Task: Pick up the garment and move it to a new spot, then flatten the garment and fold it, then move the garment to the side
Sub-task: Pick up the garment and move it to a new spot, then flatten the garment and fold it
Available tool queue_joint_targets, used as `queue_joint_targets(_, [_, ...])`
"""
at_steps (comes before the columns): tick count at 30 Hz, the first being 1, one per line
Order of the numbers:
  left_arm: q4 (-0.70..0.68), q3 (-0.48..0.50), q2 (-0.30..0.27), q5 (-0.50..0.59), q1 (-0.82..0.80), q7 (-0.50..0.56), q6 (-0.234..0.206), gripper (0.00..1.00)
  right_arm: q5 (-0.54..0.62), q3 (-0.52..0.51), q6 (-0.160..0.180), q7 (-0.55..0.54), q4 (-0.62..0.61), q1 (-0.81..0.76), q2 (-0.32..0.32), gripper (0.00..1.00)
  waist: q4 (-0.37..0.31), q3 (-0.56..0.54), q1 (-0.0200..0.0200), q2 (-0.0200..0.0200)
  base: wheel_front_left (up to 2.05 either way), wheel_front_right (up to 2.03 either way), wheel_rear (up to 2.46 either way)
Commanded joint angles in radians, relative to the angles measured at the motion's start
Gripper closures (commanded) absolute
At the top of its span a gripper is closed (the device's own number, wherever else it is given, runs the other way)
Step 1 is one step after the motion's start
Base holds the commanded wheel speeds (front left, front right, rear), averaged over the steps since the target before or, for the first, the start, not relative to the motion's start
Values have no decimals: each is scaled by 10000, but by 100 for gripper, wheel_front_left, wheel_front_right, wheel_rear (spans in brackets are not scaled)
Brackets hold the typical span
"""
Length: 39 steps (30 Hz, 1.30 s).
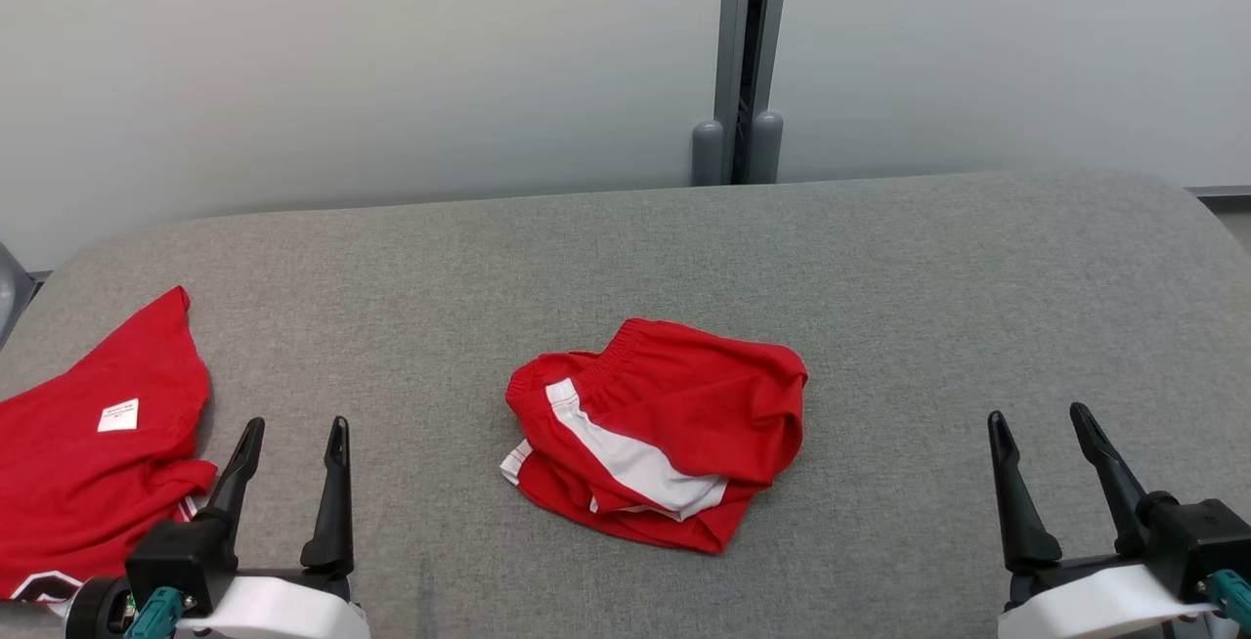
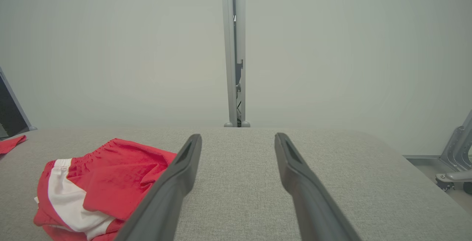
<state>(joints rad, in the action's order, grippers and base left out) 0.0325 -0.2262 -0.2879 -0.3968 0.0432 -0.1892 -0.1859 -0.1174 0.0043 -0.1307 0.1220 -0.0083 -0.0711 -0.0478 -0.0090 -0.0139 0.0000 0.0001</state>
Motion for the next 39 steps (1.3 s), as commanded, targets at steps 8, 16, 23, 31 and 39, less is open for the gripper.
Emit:
queue_joint_targets(8, [57,-21,-43,-88,-30,20,-99,0,-98,-40,-1,30,60,-20,-54,0,-13,8,0,-1,0,0,0])
queue_joint_targets(16, [41,-59,-27,-133,-43,57,-179,0,-130,-35,-1,15,67,6,-54,0,-19,31,0,-1,0,0,0])
queue_joint_targets(23, [-64,-309,80,-83,-486,116,-44,0,-265,217,-1,-245,101,566,-88,0,463,374,0,-1,0,0,0])
queue_joint_targets(31, [0,-726,384,5,-1414,27,238,0,-1307,2591,-1,-1134,901,2699,-1439,0,1514,1566,0,-1,0,0,0])
queue_joint_targets(39, [663,-1146,849,52,-2376,-328,635,0,-2539,5816,-1,-1987,1801,5227,-3057,0,2492,2673,0,-1,0,0,0])
